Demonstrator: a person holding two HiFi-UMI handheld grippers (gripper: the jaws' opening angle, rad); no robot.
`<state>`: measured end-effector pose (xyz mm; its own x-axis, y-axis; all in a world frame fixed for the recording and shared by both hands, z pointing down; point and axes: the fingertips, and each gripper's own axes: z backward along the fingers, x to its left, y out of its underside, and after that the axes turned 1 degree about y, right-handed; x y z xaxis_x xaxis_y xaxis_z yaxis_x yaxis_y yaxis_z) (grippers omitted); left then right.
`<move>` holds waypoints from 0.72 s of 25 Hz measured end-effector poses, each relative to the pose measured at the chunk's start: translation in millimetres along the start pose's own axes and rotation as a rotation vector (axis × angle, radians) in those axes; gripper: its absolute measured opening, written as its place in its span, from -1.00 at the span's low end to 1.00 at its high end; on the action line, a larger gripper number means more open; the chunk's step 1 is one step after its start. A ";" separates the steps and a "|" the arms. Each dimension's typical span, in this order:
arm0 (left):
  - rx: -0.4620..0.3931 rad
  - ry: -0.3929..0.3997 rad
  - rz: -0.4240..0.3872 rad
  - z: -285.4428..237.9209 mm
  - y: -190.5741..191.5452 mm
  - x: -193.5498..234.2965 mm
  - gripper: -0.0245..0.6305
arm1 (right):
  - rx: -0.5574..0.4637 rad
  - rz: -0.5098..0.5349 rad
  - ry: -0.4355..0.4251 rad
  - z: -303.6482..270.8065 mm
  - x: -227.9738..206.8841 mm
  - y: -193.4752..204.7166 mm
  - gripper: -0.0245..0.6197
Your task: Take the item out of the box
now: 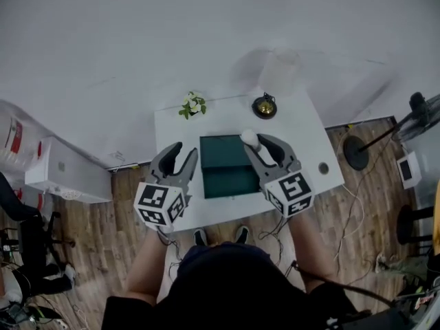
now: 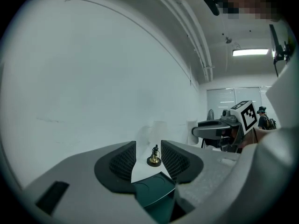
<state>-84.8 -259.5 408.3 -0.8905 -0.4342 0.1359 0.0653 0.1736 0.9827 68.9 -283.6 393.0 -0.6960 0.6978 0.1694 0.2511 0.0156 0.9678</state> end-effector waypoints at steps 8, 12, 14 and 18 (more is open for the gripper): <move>-0.039 0.013 -0.022 0.3 -21.2 -7.7 -0.42 | -0.169 -0.168 0.078 23.1 -26.1 -40.6 -0.49; -0.062 0.028 -0.026 -2.7 -33.4 -11.5 -0.42 | -0.243 -0.205 0.110 34.7 -38.4 -60.1 -0.50; -0.068 0.037 -0.025 -4.2 -36.8 -14.8 -0.42 | -0.264 -0.217 0.117 39.5 -41.1 -66.2 -0.50; -0.085 0.054 -0.027 -13.8 -45.8 -18.0 -0.43 | -0.293 -0.210 0.135 42.4 -49.6 -74.4 -0.50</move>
<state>-65.5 -271.8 362.6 -0.8671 -0.4850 0.1139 0.0820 0.0866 0.9929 113.3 -289.0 304.7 -0.7990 0.6003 -0.0341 -0.0959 -0.0712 0.9928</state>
